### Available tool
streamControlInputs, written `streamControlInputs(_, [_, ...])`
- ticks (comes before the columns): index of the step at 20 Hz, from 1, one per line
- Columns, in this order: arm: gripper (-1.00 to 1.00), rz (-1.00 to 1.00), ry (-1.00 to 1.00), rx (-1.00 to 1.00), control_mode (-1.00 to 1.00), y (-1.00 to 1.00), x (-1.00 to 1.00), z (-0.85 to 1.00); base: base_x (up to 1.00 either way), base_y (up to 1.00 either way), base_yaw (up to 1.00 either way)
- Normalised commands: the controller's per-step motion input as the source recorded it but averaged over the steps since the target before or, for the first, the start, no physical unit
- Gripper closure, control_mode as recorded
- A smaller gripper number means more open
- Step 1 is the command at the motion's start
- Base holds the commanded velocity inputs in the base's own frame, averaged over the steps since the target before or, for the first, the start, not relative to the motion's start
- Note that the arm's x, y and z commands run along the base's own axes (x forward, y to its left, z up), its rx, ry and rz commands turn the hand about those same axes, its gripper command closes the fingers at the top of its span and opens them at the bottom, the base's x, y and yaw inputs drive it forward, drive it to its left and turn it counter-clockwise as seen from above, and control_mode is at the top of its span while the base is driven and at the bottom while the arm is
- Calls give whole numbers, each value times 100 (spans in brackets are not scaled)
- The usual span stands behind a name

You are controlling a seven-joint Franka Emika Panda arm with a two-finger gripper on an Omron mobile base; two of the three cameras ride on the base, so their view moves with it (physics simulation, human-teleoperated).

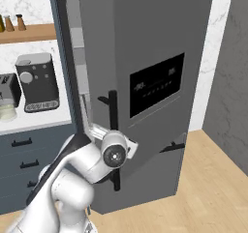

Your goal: Grab a lemon wedge from the fridge and one ice cube from the ice bowl, and put them in the glass of lemonade.

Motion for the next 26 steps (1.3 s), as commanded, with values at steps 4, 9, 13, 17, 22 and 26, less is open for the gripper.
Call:
streamControlInputs(4, [100,-20,0,27,-100,-100,-71,37,0,0,0])
streamControlInputs(9, [100,-20,0,26,-100,-100,-67,29,0,0,0])
streamControlInputs(13, [-100,-25,1,24,-100,-100,-45,26,0,0,0])
streamControlInputs(17, [-100,-21,1,19,-100,-76,-38,43,0,0,0])
streamControlInputs(22, [-100,-1,-7,13,-100,-9,-70,94,0,0,0])
streamControlInputs(26, [-100,1,-2,2,-100,0,-82,100,0,0,0])
